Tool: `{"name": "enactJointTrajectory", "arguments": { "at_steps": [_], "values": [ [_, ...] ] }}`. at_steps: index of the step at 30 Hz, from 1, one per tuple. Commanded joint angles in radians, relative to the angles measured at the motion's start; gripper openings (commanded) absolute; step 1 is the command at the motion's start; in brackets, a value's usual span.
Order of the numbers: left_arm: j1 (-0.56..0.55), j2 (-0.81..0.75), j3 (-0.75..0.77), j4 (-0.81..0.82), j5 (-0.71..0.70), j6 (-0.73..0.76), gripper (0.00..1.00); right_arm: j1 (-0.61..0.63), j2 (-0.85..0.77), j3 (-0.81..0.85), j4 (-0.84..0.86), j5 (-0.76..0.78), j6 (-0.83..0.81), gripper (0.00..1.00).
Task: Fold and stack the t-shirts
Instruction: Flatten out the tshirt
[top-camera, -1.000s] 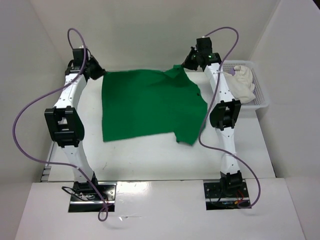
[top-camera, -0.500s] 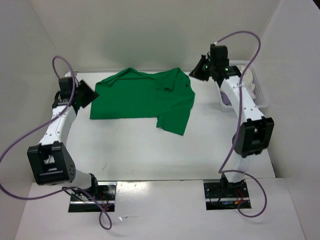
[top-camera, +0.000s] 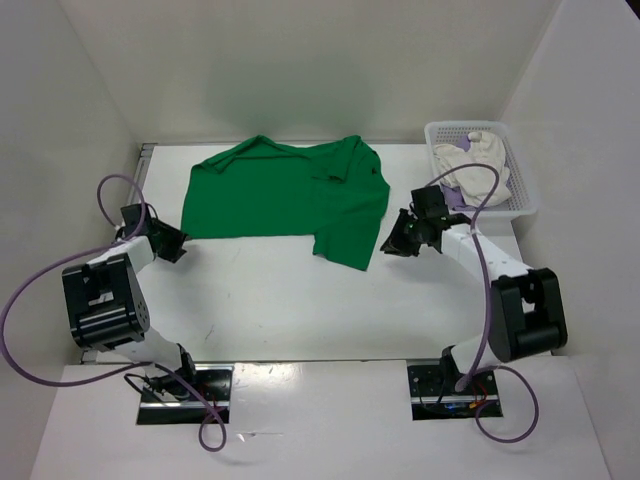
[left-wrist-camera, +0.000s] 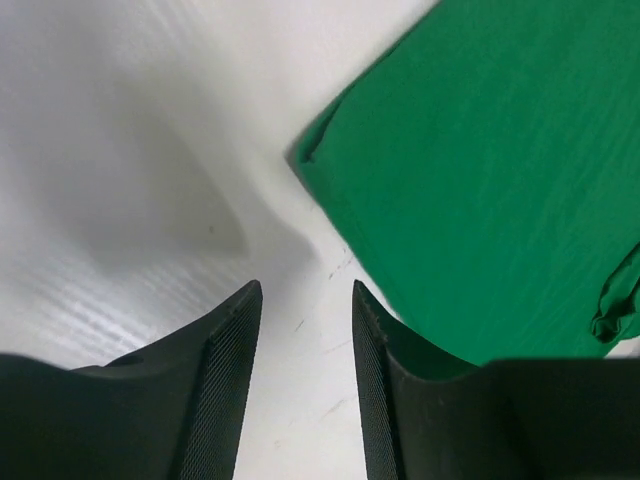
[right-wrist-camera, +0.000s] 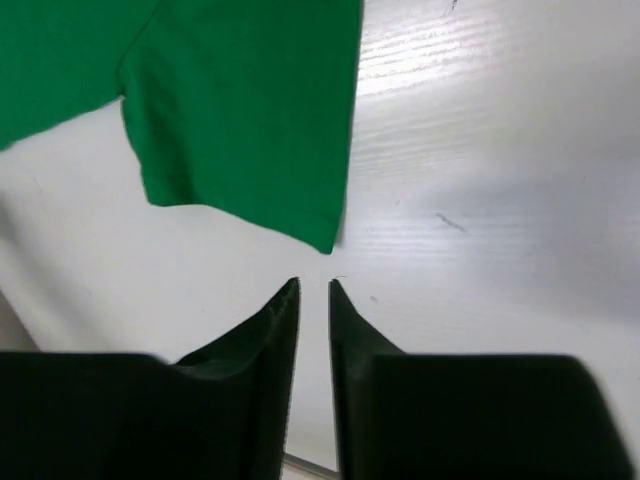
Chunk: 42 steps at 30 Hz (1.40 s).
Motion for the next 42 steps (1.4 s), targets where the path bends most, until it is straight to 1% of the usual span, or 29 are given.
{"name": "enactJointTrajectory", "arguments": {
  "at_steps": [1, 3, 5, 9, 10, 11, 13, 17, 18, 19, 20, 21, 22, 23, 25, 26, 30, 32, 33, 34, 38, 42],
  "values": [
    [0.0, 0.043, -0.001, 0.151, -0.016, -0.121, 0.49, 0.005, -0.106, -0.081, 0.094, -0.012, 0.025, 0.3],
    [0.009, 0.084, -0.001, 0.165, -0.016, -0.141, 0.49, 0.005, -0.143, -0.13, 0.105, -0.021, 0.051, 0.34],
    [0.009, 0.128, 0.009, 0.192, -0.026, -0.153, 0.48, 0.005, -0.166, -0.14, 0.105, -0.021, 0.064, 0.35],
    [0.009, 0.176, 0.019, 0.24, -0.036, -0.187, 0.45, 0.005, -0.184, -0.163, 0.105, -0.021, 0.084, 0.35],
    [0.009, 0.188, 0.019, 0.24, -0.036, -0.187, 0.42, 0.005, -0.184, -0.173, 0.105, -0.021, 0.098, 0.37],
    [0.009, 0.188, 0.019, 0.24, -0.047, -0.199, 0.39, 0.005, -0.195, -0.174, 0.105, -0.021, 0.107, 0.4],
    [0.009, 0.197, 0.019, 0.26, -0.056, -0.21, 0.38, 0.005, -0.205, -0.2, 0.116, -0.021, 0.136, 0.44],
    [0.009, 0.217, 0.029, 0.272, -0.056, -0.21, 0.23, 0.005, -0.175, -0.241, 0.172, -0.006, 0.17, 0.53],
    [0.009, 0.217, 0.029, 0.272, -0.047, -0.201, 0.19, 0.005, -0.143, -0.241, 0.189, -0.006, 0.179, 0.55],
    [0.009, 0.217, 0.042, 0.261, -0.047, -0.19, 0.11, 0.005, -0.128, -0.256, 0.211, -0.015, 0.196, 0.55],
    [0.009, 0.217, 0.042, 0.261, -0.047, -0.19, 0.08, 0.005, -0.112, -0.256, 0.244, -0.015, 0.196, 0.57],
    [0.009, 0.217, 0.051, 0.249, -0.038, -0.181, 0.03, 0.005, -0.077, -0.256, 0.258, -0.024, 0.21, 0.57],
    [0.009, 0.202, 0.051, 0.249, -0.038, -0.181, 0.03, 0.005, -0.059, -0.256, 0.275, -0.024, 0.21, 0.57],
    [0.009, 0.192, 0.051, 0.24, -0.038, -0.169, 0.0, 0.005, -0.042, -0.256, 0.286, -0.024, 0.219, 0.57],
    [0.009, 0.155, 0.04, 0.24, -0.047, -0.144, 0.0, 0.005, -0.006, -0.256, 0.317, -0.024, 0.219, 0.55],
    [0.009, 0.142, 0.04, 0.228, -0.047, -0.121, 0.0, 0.005, 0.024, -0.256, 0.328, -0.055, 0.219, 0.54],
    [0.009, 0.084, 0.04, 0.179, -0.058, -0.07, 0.0, 0.045, 0.076, -0.256, 0.358, -0.055, 0.238, 0.54],
    [0.009, 0.075, 0.029, 0.179, -0.058, -0.07, 0.0, 0.057, 0.095, -0.256, 0.381, -0.055, 0.249, 0.53],
    [0.009, 0.066, 0.019, 0.179, -0.029, -0.058, 0.0, 0.068, 0.153, -0.237, 0.403, -0.046, 0.259, 0.43],
    [0.009, 0.066, 0.019, 0.179, -0.029, -0.058, 0.0, 0.068, 0.165, -0.227, 0.403, -0.046, 0.259, 0.43],
    [0.0, 0.043, 0.008, 0.166, -0.016, -0.049, 0.0, 0.068, 0.202, -0.218, 0.412, -0.037, 0.279, 0.23],
    [-0.023, 0.001, 0.019, 0.126, -0.016, -0.017, 0.0, 0.068, 0.202, -0.158, 0.421, -0.026, 0.279, 0.08]
  ]
}}
